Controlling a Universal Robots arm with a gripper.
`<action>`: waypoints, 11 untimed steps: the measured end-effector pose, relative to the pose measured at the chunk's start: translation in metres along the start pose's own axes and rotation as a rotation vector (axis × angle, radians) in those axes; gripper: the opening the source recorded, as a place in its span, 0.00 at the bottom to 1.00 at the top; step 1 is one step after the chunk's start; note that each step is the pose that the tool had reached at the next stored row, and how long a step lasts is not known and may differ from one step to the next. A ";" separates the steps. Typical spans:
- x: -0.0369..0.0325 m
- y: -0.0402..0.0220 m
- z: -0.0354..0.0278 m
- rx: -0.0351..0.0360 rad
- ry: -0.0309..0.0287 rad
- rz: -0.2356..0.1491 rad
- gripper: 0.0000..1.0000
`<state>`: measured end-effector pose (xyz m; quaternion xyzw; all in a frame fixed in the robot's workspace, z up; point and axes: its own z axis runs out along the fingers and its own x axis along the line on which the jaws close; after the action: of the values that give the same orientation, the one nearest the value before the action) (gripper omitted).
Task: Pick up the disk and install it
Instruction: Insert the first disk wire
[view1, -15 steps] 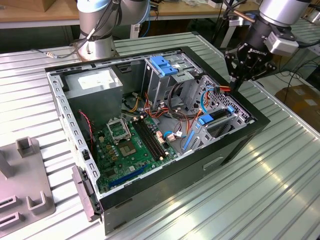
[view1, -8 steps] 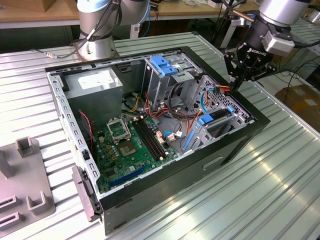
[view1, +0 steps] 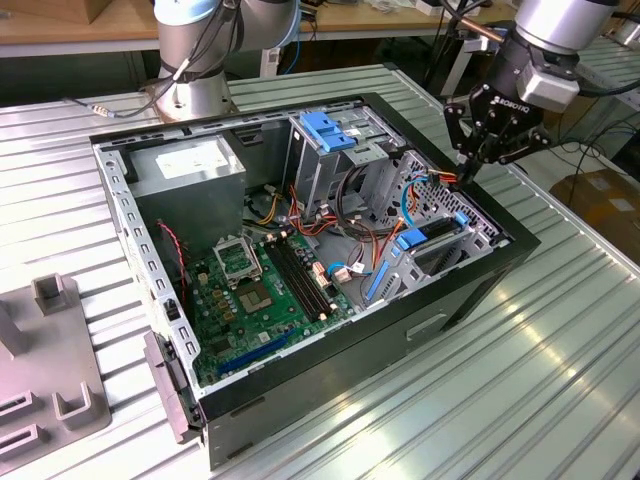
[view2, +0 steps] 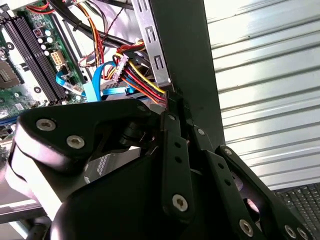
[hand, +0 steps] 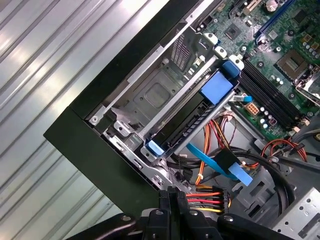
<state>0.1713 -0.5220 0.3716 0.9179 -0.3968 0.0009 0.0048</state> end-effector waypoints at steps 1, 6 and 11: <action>-0.0001 0.0001 0.0001 -0.0001 -0.0001 0.010 0.16; -0.0003 0.0002 0.0004 -0.0006 -0.0005 0.084 0.16; -0.0004 0.0004 0.0006 -0.0009 -0.0011 0.143 0.16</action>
<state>0.1708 -0.5220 0.3709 0.8871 -0.4615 0.0006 0.0049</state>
